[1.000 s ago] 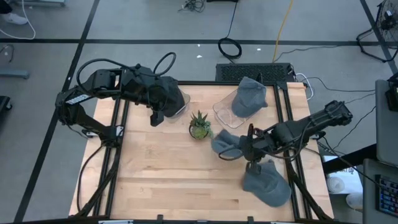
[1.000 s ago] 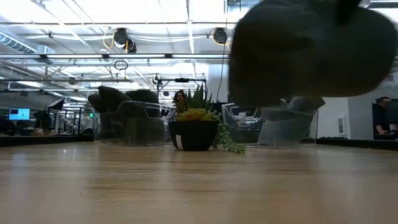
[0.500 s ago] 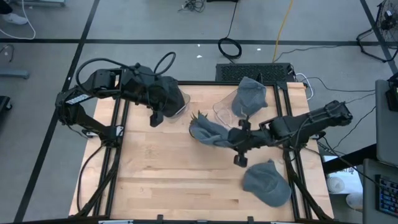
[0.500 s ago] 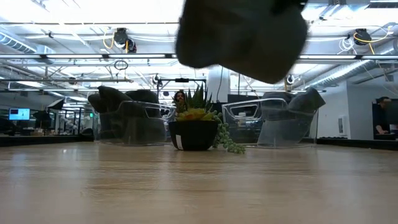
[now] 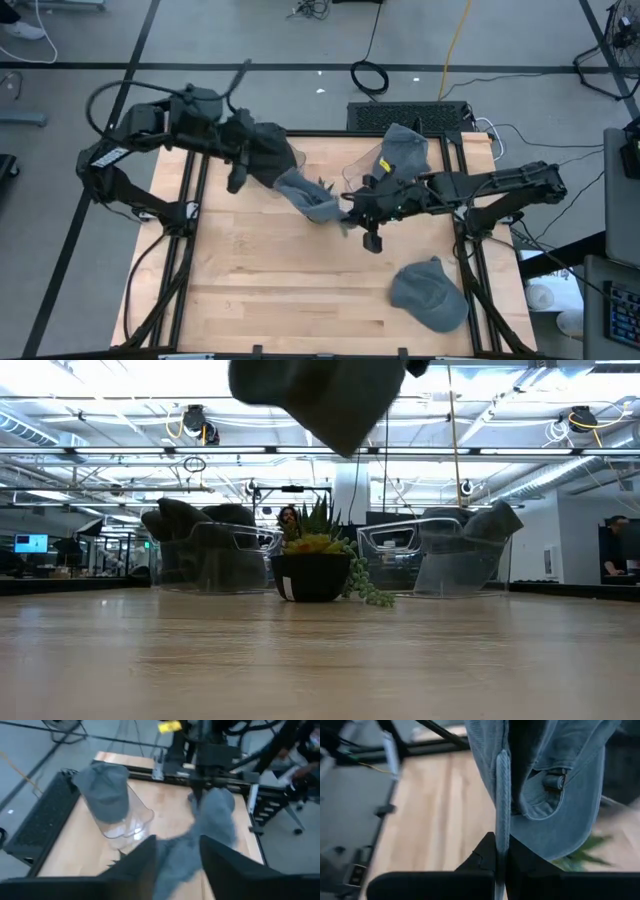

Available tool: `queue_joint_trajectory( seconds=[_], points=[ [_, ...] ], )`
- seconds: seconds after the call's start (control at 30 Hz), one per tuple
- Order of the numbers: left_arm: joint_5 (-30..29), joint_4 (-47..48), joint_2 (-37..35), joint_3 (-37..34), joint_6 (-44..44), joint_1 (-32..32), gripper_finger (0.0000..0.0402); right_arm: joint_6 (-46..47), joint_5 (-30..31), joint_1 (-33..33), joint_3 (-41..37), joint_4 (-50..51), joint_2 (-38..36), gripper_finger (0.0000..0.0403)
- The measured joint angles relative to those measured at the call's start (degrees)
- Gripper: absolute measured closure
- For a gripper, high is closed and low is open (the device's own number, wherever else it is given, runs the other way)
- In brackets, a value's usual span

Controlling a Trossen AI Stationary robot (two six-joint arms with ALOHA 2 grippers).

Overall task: Pick & Place hat
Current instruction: Put the top blue cap into the right transparent bin

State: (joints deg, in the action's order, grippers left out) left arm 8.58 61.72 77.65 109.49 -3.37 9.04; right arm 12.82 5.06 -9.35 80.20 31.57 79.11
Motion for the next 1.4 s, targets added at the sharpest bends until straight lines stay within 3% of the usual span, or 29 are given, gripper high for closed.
queue_joint_trajectory(
  seconds=[0.27,0.47,0.7,0.87,1.1,1.4],
  points=[
    [4.12,0.08,-1.66,0.0,4.7,2.07,0.01,-3.14,-10.86,3.27,0.0,-14.45,0.0,0.0403],
    [6.47,-0.32,-1.95,0.0,4.28,2.09,0.0044,-3.06,-17.64,5.03,0.0,-20.02,-0.02,0.0403],
    [11.54,-4.36,-3.65,0.0,3.9,2.08,0.0035,-3.03,-23.24,5.32,0.0,-19.68,-0.02,0.0403],
    [16.85,-4.75,-4.01,0.0,2.15,1.98,0.0034,-3.02,-23.33,5.62,0.0,-21.27,-0.02,0.0403],
    [16.92,-5.33,-3.98,0.0,1.78,1.26,0.0034,-2.95,-23.53,6.83,0.0,-24.67,-0.02,0.0403],
    [16.48,-4.88,-3.98,0.0,2.86,1.26,0.0034,0.15,-30.68,7.92,-0.02,-33.49,-0.48,0.0403]
  ],
)
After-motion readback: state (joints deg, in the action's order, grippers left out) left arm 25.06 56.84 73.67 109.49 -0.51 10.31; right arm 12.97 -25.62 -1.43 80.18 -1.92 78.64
